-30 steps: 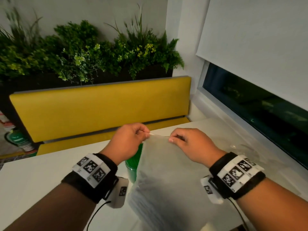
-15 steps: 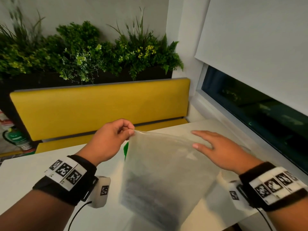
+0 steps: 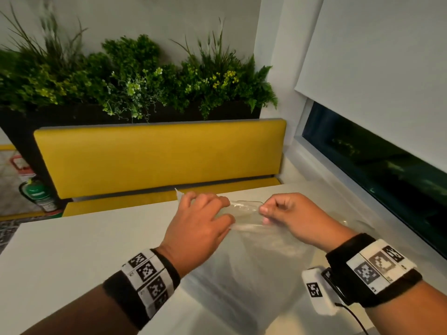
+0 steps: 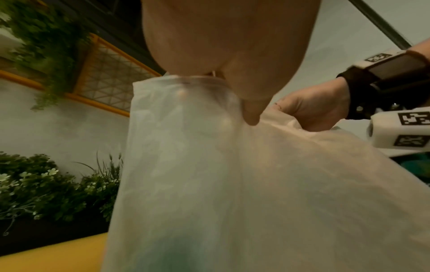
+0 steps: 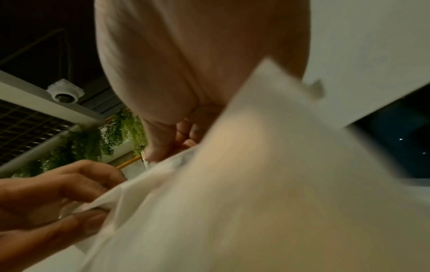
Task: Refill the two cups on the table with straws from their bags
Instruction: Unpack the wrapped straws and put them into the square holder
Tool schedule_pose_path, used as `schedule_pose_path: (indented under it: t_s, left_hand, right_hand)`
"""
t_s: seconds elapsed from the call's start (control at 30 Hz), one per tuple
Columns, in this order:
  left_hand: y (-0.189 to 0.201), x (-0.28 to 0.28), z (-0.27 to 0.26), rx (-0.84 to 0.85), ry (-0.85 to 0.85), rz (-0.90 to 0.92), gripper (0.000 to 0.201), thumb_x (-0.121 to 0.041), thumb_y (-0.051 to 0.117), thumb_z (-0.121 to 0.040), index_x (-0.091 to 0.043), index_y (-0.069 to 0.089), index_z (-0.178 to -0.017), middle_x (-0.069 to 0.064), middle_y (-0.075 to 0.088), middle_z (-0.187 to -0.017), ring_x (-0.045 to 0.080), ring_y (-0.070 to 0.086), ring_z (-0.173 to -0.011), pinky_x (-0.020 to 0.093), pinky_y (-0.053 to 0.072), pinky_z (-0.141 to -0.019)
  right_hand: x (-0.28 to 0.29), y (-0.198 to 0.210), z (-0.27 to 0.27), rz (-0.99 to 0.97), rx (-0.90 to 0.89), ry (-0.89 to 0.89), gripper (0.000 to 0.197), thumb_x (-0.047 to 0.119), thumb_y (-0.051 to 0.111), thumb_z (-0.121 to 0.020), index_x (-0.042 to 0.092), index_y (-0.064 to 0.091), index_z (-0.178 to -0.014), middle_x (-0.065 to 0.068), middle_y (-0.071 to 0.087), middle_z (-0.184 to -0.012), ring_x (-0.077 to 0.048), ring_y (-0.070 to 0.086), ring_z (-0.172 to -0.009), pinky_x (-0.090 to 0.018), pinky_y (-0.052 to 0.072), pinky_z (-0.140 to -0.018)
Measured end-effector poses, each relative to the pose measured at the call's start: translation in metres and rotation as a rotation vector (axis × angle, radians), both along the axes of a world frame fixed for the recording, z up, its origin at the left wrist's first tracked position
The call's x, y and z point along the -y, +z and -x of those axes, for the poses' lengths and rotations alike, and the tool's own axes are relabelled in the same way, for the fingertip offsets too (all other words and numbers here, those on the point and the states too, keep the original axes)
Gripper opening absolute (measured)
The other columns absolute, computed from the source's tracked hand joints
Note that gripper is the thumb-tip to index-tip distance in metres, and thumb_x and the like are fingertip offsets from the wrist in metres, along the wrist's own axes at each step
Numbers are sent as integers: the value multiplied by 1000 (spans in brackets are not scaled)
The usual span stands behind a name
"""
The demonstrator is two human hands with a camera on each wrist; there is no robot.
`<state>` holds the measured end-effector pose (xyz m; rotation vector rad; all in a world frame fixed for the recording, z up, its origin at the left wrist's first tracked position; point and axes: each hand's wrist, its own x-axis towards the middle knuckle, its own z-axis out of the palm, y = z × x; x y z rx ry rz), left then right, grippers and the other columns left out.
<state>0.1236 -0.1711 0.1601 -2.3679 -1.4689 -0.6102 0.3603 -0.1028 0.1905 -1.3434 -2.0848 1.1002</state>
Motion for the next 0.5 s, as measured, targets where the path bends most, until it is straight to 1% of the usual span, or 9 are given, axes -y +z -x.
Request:
schedule_pose_path:
  t_s: [0.07, 0.1, 0.17, 0.23, 0.27, 0.33, 0.4, 0.47, 0.5]
  left_hand:
    - [-1, 17, 1, -7, -136, -39, 8, -33, 64, -92, -27, 70, -93, -1, 69, -108, 22, 61, -102, 49, 41, -99]
    - [-12, 27, 2, -80, -208, 23, 7, -31, 61, -92, -27, 67, -91, -4, 69, -98, 19, 62, -93, 47, 45, -99]
    - [-26, 53, -4, -223, -274, 323, 5, -33, 64, -89, -30, 60, -86, -10, 64, -74, 13, 63, -70, 34, 55, -87]
    - [-19, 67, -9, -249, -195, 570, 17, -45, 69, -83, -33, 61, -94, -13, 61, -70, 0, 62, -65, 17, 57, -73]
    - [-16, 68, -16, -247, -229, 616, 22, -49, 68, -84, -32, 62, -98, -13, 61, -76, -1, 60, -70, 14, 54, -74]
    - [-11, 57, -34, -143, -286, 595, 36, -57, 48, -95, -24, 62, -96, -4, 66, -87, 12, 63, -79, 25, 52, -80]
    - [-3, 40, -51, -4, -257, 600, 43, -49, 29, -103, -20, 58, -92, 6, 66, -88, 28, 61, -81, 37, 51, -76]
    - [-27, 17, -59, 168, -146, 680, 31, -32, 36, -104, -16, 62, -105, 10, 69, -98, 30, 62, -87, 42, 51, -80]
    - [-41, 4, -65, 172, -100, 737, 29, -25, 40, -103, -13, 62, -119, 11, 68, -111, 30, 63, -98, 41, 51, -88]
  right_hand:
    - [-2, -1, -4, -47, 7, -150, 25, 33, 55, -99, 17, 67, -84, -6, 70, -79, -19, 66, -73, -36, 53, -73]
    - [-4, -2, -6, -86, 10, -247, 25, 32, 51, -101, 16, 63, -86, -5, 67, -79, -21, 64, -75, -38, 52, -72]
    - [-6, -5, -9, -149, 17, -346, 22, 31, 45, -103, 20, 59, -89, 4, 62, -81, -19, 61, -81, -36, 49, -73]
    - [-4, -15, -2, -170, 73, -270, 20, 35, 44, -103, 26, 57, -91, 4, 62, -82, -18, 60, -79, -38, 50, -74]
    - [0, -22, 4, -177, 115, -202, 19, 37, 44, -102, 29, 55, -90, 4, 62, -79, -17, 59, -76, -40, 49, -73]
    - [9, -34, 16, -178, 122, -89, 14, 37, 47, -101, 33, 55, -90, 6, 61, -77, -14, 58, -73, -38, 49, -73]
    - [14, -35, 24, -143, 45, -26, 8, 34, 52, -99, 35, 58, -94, 6, 62, -82, -12, 57, -77, -34, 47, -76]
    - [18, -30, 26, -46, -20, 3, 7, 37, 60, -95, 38, 59, -102, 10, 60, -89, -7, 55, -84, -29, 45, -81]
    - [21, -26, 24, -5, -38, 13, 18, 41, 65, -90, 40, 58, -106, 12, 58, -91, -4, 53, -87, -27, 44, -82]
